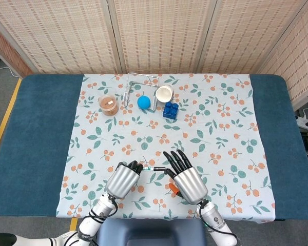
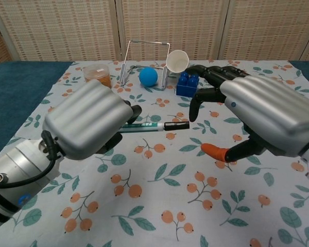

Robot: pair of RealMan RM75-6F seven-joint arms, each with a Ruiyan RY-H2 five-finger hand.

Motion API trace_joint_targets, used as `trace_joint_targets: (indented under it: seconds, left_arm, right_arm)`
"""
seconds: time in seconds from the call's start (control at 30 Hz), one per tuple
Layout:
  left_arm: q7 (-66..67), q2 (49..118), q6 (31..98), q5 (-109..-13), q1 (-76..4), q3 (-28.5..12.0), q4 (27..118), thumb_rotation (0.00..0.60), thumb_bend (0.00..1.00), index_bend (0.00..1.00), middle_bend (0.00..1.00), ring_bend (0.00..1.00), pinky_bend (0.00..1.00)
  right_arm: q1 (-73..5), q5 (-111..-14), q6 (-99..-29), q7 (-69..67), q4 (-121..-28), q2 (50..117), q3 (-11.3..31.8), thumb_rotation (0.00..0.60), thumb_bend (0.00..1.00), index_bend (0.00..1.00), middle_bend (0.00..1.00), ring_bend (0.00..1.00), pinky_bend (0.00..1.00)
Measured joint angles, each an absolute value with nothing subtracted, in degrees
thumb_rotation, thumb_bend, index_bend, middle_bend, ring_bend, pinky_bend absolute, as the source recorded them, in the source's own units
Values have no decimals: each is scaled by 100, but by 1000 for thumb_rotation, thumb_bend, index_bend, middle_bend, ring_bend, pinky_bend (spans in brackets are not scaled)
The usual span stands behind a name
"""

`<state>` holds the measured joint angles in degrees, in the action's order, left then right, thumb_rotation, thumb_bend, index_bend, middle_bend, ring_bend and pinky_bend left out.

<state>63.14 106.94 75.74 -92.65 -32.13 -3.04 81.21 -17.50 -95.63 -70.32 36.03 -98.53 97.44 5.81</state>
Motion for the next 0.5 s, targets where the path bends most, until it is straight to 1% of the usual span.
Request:
trace_joint_targets:
  seconds: [0.3,0.5]
  left_arm:
    - [6289,10569,7538,-9349,-3148,-239,8156,600,497,910,997,977,1000]
    - [6312,10581,7501,-9362,-3119,-240,8144,600,496,910,997,977,1000]
  right_arm:
    - [-1949,-9336,-7097,3796,-9349,10072,780,600,174,421,11,0,0]
    - [-2063,-9145,-7052,3750,-9176,10224,820,600,175,453,11,0,0]
